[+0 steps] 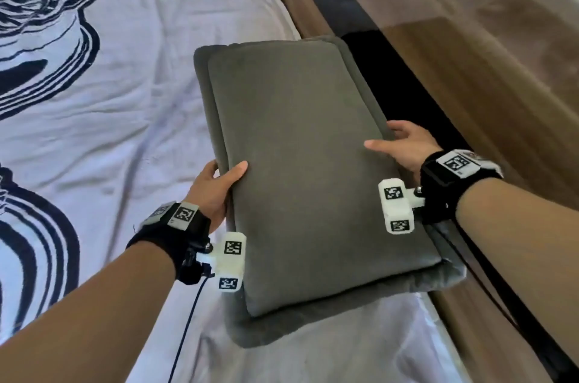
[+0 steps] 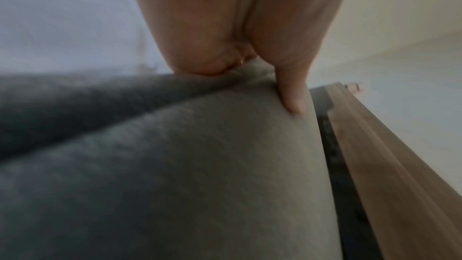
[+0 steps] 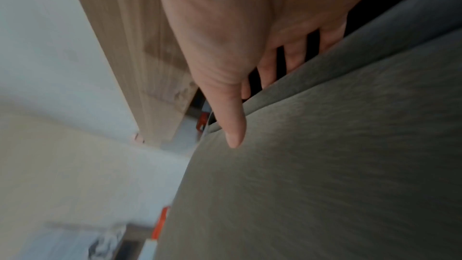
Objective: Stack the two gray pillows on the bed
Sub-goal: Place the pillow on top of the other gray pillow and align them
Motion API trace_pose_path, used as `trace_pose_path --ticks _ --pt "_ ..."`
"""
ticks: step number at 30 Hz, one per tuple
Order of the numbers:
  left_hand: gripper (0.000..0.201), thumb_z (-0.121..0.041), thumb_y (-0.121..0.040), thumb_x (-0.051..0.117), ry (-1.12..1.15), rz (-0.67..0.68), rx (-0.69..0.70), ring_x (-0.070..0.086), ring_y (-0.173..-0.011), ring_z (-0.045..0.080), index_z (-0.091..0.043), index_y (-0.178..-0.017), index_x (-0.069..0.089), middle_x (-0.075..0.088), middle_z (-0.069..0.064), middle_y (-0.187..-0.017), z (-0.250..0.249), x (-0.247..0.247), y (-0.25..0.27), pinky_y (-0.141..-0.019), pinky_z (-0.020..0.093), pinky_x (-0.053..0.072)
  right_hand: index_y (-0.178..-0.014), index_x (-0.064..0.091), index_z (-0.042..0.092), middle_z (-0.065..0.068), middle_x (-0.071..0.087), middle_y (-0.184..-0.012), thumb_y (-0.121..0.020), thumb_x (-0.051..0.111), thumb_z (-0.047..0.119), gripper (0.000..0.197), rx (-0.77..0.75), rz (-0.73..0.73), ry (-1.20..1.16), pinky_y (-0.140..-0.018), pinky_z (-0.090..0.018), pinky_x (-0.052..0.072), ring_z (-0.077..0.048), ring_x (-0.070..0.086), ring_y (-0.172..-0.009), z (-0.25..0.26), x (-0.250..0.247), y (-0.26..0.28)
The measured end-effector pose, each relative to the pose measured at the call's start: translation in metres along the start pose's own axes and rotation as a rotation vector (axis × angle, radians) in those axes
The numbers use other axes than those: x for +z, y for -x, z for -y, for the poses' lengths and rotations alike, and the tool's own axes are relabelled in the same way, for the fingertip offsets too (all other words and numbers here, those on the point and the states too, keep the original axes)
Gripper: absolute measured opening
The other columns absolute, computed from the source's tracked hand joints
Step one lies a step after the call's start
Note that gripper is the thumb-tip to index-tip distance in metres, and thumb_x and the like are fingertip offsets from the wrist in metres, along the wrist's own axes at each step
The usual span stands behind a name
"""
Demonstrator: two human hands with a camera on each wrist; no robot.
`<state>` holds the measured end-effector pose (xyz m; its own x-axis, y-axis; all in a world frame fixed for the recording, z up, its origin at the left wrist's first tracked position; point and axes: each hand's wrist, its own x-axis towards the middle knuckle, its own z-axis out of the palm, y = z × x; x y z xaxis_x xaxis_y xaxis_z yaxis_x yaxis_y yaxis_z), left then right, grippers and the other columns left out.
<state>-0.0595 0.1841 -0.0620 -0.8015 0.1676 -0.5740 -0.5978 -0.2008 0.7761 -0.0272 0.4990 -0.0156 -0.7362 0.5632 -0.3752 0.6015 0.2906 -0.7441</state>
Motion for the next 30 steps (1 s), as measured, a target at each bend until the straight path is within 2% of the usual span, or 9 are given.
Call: trace_pose_path --ticks 2,6,11,15,19,23,25,27,30 --pt "0.047 -0.023 -0.093 0.069 -0.023 0.013 -0.031 0.074 -0.101 0.019 -0.018 -0.136 0.054 0.073 0.004 -0.119 0.013 -0.008 0.007 -0.081 0.036 0.060 -0.146 0.046 0.019 0.001 0.056 -0.136 -0.072 0.086 0.033 0.085 -0.019 0.028 0.083 -0.101 -0.029 0.045 -0.019 0.056 -0.124 -0.020 0.000 0.011" --pt "0.053 -0.021 -0.087 0.075 -0.082 0.017 -0.043 0.072 -0.108 0.023 -0.018 -0.136 0.054 0.071 0.006 -0.125 0.040 -0.009 0.024 -0.085 0.038 0.057 -0.151 0.038 0.023 -0.001 0.053 -0.144 -0.070 0.086 0.039 0.095 -0.002 0.040 0.050 -0.106 -0.035 0.046 -0.019 0.055 -0.126 -0.046 -0.006 0.021" --pt "0.049 -0.014 -0.089 0.074 -0.088 -0.033 0.039 0.071 -0.107 0.026 -0.022 -0.134 0.055 0.071 0.005 -0.124 0.034 0.009 0.016 -0.087 0.047 0.058 -0.139 0.054 0.025 -0.001 0.062 -0.134 -0.064 0.090 0.033 0.083 -0.056 0.001 -0.020 -0.101 -0.040 0.052 -0.019 0.061 -0.118 -0.042 -0.007 0.018" --pt "0.038 -0.013 -0.089 0.073 -0.061 -0.040 0.079 0.070 -0.105 0.024 -0.025 -0.122 0.057 0.070 0.003 -0.123 0.026 0.027 0.007 -0.086 0.046 0.058 -0.126 0.065 0.018 -0.003 0.063 -0.129 -0.071 0.087 0.024 0.060 -0.110 -0.041 0.033 -0.097 -0.030 0.050 -0.016 0.061 -0.110 -0.019 -0.023 0.009" --pt "0.037 -0.010 -0.090 0.071 -0.060 -0.048 0.115 0.069 -0.104 0.024 -0.023 -0.121 0.056 0.070 0.003 -0.118 0.027 0.039 0.000 -0.087 0.045 0.057 -0.133 0.061 0.016 -0.005 0.055 -0.140 -0.078 0.083 0.021 0.060 -0.110 0.025 0.137 -0.092 -0.020 0.038 -0.018 0.049 -0.131 -0.015 -0.036 -0.002" --pt "0.038 -0.018 -0.088 0.075 -0.117 -0.057 0.119 0.067 -0.108 0.025 -0.023 -0.118 0.053 0.068 0.003 -0.120 0.030 0.040 -0.007 -0.095 0.049 0.055 -0.136 0.060 0.021 -0.003 0.054 -0.142 -0.076 0.083 0.029 0.064 -0.115 0.083 0.223 -0.104 -0.027 0.043 -0.020 0.050 -0.132 -0.026 -0.024 0.002" --pt "0.050 -0.031 -0.079 0.082 -0.166 -0.092 0.129 0.068 -0.109 0.025 -0.023 -0.120 0.055 0.069 0.004 -0.121 0.030 0.037 -0.006 -0.096 0.049 0.055 -0.135 0.059 0.025 -0.001 0.051 -0.144 -0.072 0.083 0.040 0.069 -0.136 0.089 0.299 -0.105 -0.027 0.041 -0.020 0.050 -0.132 -0.034 -0.018 0.006" --pt "0.064 -0.039 -0.071 0.085 -0.177 -0.108 0.128 0.070 -0.108 0.024 -0.022 -0.125 0.055 0.070 0.003 -0.121 0.031 0.032 -0.004 -0.094 0.048 0.056 -0.135 0.057 0.030 -0.003 0.048 -0.146 -0.062 0.082 0.054 0.081 -0.156 0.062 0.355 -0.110 -0.033 0.040 -0.022 0.049 -0.132 -0.040 -0.017 0.008" --pt "0.066 -0.032 -0.081 0.081 -0.154 -0.084 0.089 0.070 -0.109 0.023 -0.022 -0.137 0.047 0.068 0.002 -0.124 0.040 0.027 0.001 -0.093 0.046 0.056 -0.141 0.049 0.031 -0.004 0.042 -0.148 -0.061 0.082 0.058 0.091 -0.135 0.063 0.398 -0.111 -0.037 0.040 -0.024 0.047 -0.133 -0.049 -0.025 0.012"
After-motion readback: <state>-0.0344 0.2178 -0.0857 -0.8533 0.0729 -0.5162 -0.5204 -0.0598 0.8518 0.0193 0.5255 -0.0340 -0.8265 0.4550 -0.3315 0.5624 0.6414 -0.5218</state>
